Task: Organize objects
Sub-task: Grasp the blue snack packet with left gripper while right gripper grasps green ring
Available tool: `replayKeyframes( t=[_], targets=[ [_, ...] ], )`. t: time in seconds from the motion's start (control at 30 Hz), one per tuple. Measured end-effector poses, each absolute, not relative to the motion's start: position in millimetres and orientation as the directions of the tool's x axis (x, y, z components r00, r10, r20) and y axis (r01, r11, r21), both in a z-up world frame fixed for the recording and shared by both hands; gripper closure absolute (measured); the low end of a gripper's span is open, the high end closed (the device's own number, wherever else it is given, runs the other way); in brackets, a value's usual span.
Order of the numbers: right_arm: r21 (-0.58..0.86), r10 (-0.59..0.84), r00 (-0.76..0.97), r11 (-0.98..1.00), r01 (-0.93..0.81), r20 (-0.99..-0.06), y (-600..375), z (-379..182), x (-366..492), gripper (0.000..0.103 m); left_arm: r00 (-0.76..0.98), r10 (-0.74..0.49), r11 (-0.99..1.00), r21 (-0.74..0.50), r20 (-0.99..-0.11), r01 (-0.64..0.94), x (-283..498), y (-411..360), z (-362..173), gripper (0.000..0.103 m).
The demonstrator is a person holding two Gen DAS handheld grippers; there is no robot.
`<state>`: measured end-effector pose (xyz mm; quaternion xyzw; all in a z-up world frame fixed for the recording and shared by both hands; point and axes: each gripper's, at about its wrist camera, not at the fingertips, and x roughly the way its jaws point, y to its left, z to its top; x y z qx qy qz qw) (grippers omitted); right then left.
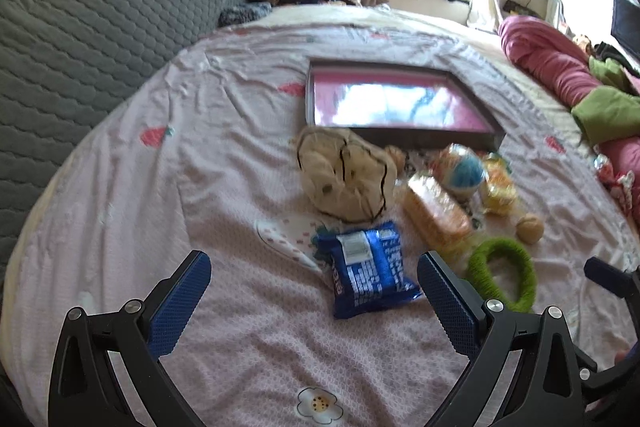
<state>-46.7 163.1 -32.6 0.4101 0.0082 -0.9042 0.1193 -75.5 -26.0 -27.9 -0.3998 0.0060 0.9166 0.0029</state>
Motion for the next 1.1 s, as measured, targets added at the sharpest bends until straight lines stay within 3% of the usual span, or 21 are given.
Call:
replayKeyframes(
  t=[0.37,0.83,1.0,1.07,1.1],
  targets=[
    [0.031,-0.162,-0.604,-0.975,0.221,-0.780,150,-62,-62,0.001,-0.636,0.003,-0.998,0.038,-0.771,-0.051,-97,-7,-65,0.000],
    [0.063,-0.177,-0.567,-0.975,0.214,-0.805,149,-82,-81,0.033,-0.606,0.016,-0.997,0.031,-0.796,-0.067,-117,-2,-91,0.001],
    [0.066,-0.178,-0.566,-0.975,0.213,-0.805,148,-85,-85,0.045,-0.596,0.045,-0.995,0.015,-0.802,-0.095,-120,2,-95,0.012],
    [0.085,-0.195,-0.567,-0.973,0.215,-0.800,150,-85,-85,0.050,-0.590,0.064,-0.993,0.005,-0.805,-0.116,-121,5,-95,0.031],
    [0.088,-0.198,-0.566,-0.972,0.216,-0.800,150,-85,-85,0.054,-0.586,0.074,-0.992,-0.001,-0.807,-0.124,-121,6,-95,0.033]
  ],
)
